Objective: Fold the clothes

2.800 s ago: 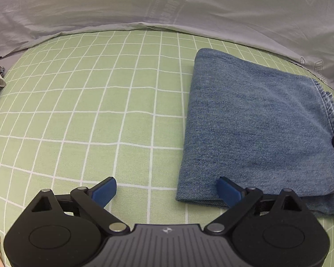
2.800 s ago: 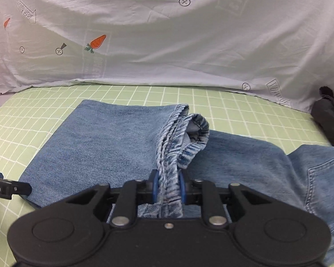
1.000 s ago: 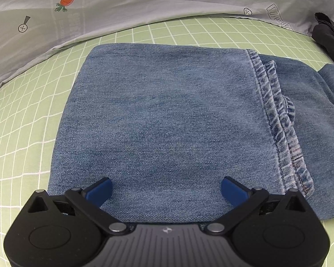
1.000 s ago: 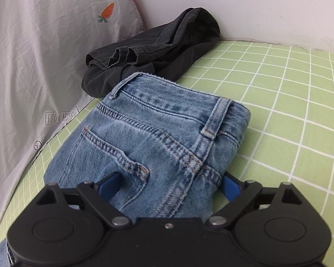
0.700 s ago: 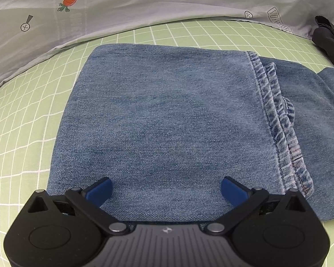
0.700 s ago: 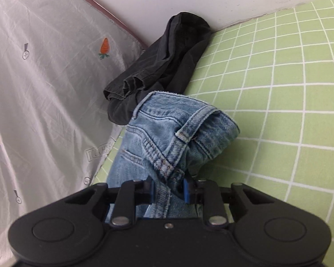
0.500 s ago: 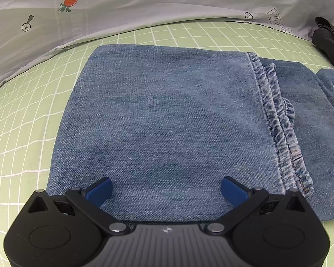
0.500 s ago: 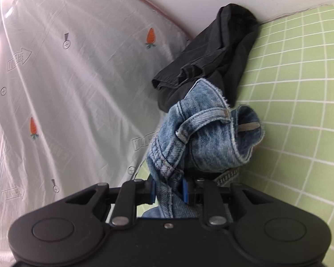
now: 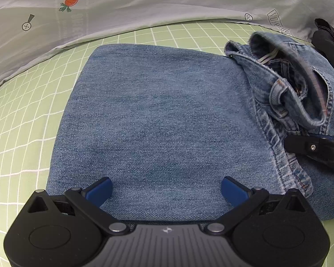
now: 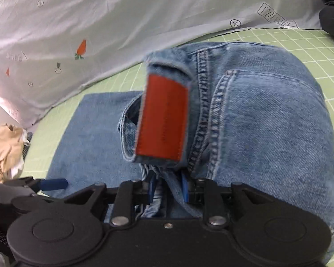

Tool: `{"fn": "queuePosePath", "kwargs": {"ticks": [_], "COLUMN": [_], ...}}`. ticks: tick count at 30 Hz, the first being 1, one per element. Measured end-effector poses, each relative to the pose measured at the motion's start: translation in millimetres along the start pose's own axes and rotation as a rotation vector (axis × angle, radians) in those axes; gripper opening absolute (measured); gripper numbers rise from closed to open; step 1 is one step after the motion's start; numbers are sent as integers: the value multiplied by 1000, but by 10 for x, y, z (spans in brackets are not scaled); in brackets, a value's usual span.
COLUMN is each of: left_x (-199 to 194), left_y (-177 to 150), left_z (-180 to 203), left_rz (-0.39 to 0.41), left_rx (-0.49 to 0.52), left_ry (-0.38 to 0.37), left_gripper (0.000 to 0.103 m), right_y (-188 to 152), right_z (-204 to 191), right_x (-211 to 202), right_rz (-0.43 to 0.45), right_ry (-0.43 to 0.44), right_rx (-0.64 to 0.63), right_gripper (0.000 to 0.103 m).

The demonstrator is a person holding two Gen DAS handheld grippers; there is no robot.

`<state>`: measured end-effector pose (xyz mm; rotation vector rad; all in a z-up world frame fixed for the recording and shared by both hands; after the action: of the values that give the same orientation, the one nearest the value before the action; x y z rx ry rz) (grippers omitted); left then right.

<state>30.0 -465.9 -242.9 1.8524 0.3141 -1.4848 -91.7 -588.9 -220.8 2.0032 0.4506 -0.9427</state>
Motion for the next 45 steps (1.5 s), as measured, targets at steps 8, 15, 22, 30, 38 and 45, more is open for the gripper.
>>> {"fn": "queuePosePath", "kwargs": {"ticks": [8, 15, 22, 30, 38, 45], "left_x": [1, -197, -496, -545, -311, -642], "left_y": [3, 81, 382, 563, 672, 671], "left_z": [6, -22, 186, 938, 1047, 840], "left_rz": [-13, 5, 88, 148, 123, 202], "left_rx": [-6, -60, -60, 97, 49, -29], "left_ry": [4, -63, -170, -340, -337, -402], "left_gripper": [103, 103, 103, 103, 36, 20], "right_y": [-47, 133, -234, -219, -240, -234], "right_z": [-77, 543, 1505, 1582, 1571, 1524], "right_x": [-290, -922, -926, -926, -900, -909], "right_rz": [15, 245, 121, 139, 130, 129], "right_ry": [12, -363, -647, -687, -684, -707], "right_rx": [-30, 38, 260, 262, 264, 239], "right_gripper": [61, 103, 103, 103, 103, 103]}}
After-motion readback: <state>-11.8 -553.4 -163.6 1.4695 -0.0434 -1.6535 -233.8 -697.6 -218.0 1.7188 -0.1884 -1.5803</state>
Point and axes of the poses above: each gripper's, at about its wrist camera, not at the fingertips, and x roughly the way its jaws point, z to its right, y to its top, the point moved 9 cm from there along x, roughly the way its jaws point, and after that the axes turned 5 degrees about -z, right-handed, at the moved point
